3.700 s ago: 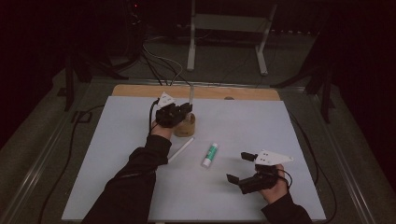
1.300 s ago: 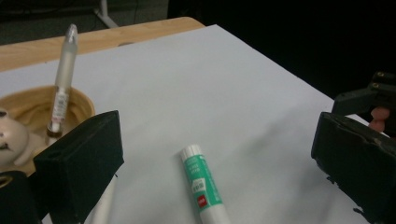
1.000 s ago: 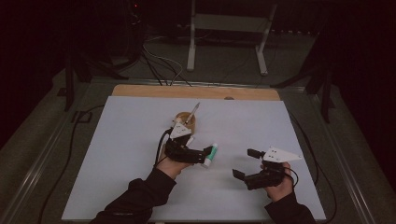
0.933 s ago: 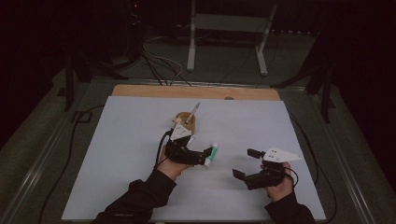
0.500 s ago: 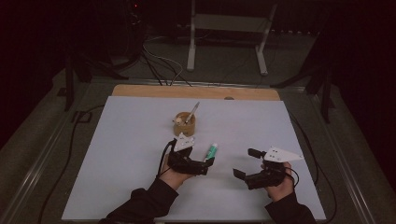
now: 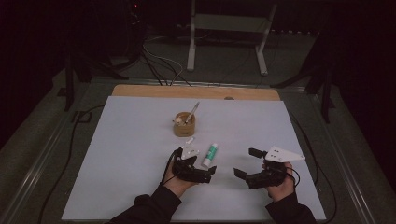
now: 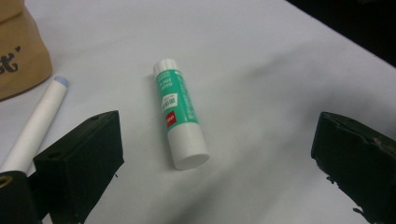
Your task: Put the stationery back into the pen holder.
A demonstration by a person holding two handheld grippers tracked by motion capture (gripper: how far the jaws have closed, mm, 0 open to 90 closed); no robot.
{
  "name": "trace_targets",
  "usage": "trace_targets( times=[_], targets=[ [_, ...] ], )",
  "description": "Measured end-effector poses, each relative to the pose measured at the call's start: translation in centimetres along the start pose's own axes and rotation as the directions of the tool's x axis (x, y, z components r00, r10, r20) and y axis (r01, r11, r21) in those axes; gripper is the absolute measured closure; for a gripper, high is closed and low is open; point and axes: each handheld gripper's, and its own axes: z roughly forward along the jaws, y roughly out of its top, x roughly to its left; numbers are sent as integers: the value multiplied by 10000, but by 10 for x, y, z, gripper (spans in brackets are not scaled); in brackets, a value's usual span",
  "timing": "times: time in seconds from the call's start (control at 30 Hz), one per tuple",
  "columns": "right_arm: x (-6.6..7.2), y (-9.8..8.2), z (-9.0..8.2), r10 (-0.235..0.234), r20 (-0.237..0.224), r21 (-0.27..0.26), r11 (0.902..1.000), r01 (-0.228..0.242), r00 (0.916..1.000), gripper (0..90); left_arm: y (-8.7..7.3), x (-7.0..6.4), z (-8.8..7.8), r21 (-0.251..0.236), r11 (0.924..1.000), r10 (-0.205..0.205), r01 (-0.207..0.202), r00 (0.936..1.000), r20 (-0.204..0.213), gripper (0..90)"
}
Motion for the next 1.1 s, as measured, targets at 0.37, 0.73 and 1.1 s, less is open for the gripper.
trace_targets(
  times=[0.37, 0.73, 1.1],
  targets=[
    [0, 1, -2, -2, 58, -75, 10000, 3, 10000, 0, -7, -8, 17, 623, 9977, 326, -270, 9953, -911, 39],
    [0, 1, -2, -20, 42, -83, 10000, 20, 10000, 0, -6, -13, 32, 1383, 9903, 326, -127, 9893, -1424, 72],
    [0, 1, -3, -2, 25, -80, 10000, 3, 10000, 0, -7, -13, 41, 1566, 9877, 281, -11, 9851, -1698, 230]
  ],
)
